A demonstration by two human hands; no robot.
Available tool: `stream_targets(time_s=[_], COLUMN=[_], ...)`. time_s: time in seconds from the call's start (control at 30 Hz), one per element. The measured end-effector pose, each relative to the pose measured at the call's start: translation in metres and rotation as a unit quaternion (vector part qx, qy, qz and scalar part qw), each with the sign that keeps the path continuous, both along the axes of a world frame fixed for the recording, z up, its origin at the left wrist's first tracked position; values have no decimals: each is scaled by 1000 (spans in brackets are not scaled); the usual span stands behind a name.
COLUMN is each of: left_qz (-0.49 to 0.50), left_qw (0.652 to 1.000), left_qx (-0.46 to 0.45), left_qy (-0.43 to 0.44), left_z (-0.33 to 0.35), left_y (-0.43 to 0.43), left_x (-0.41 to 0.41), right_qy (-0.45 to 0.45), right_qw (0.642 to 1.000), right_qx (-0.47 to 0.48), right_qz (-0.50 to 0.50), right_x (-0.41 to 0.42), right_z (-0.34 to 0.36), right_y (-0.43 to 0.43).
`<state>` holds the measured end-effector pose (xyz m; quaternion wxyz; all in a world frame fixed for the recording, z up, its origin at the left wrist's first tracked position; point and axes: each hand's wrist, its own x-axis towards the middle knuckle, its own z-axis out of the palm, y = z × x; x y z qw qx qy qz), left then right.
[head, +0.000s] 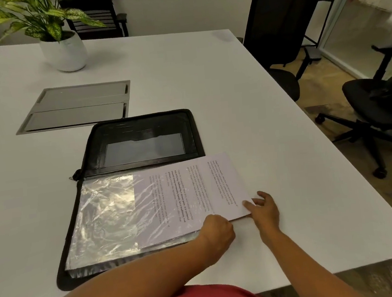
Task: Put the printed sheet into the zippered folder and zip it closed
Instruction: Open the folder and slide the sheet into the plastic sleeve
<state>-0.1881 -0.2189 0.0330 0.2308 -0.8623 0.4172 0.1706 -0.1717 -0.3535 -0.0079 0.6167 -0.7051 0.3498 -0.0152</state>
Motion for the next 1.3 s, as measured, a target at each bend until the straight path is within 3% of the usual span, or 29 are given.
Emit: stream_targets(time_s=[0.23, 0.5, 0.6, 0.67, 0.73, 0.83, 0.93, 1.0, 1.07, 1.13, 1.3], left_qz=[-28, -58, 2, 12, -37, -50, -10, 29, 45, 84, 316], left_qw=[999, 997, 992, 984, 990, 997, 997, 996, 981, 960, 873], left_qx=[13, -14, -122, -177, -133, 32, 24, -58, -190, -265, -359], left_qy=[-27, -48, 37, 34, 5, -45, -67, -59, -25, -17, -93], left_z=[1, -4, 4, 6, 3, -7, -16, -12, -7, -4, -11], left_y=[1, -2, 7, 9, 11, 5, 5, 15, 33, 58, 120], left_x=[-3, -4, 1, 0, 0, -3, 1, 3, 2, 2, 19], right_qy=[19, 91, 122, 133, 139, 146, 151, 152, 159, 160, 144], right_qw=[994, 963, 935, 922, 911, 906, 905, 898, 890, 878, 867], right_qx=[-54, 46, 67, 67, 66, 60, 40, 27, 22, 12, 17], right_qz=[90, 251, 327, 358, 382, 393, 395, 412, 428, 450, 476], right_x=[14, 19, 23, 26, 29, 30, 27, 23, 19, 15, 4], right_z=[6, 21, 26, 27, 26, 23, 22, 22, 24, 26, 23], right_y=[8, 49, 61, 64, 63, 60, 59, 54, 47, 41, 33])
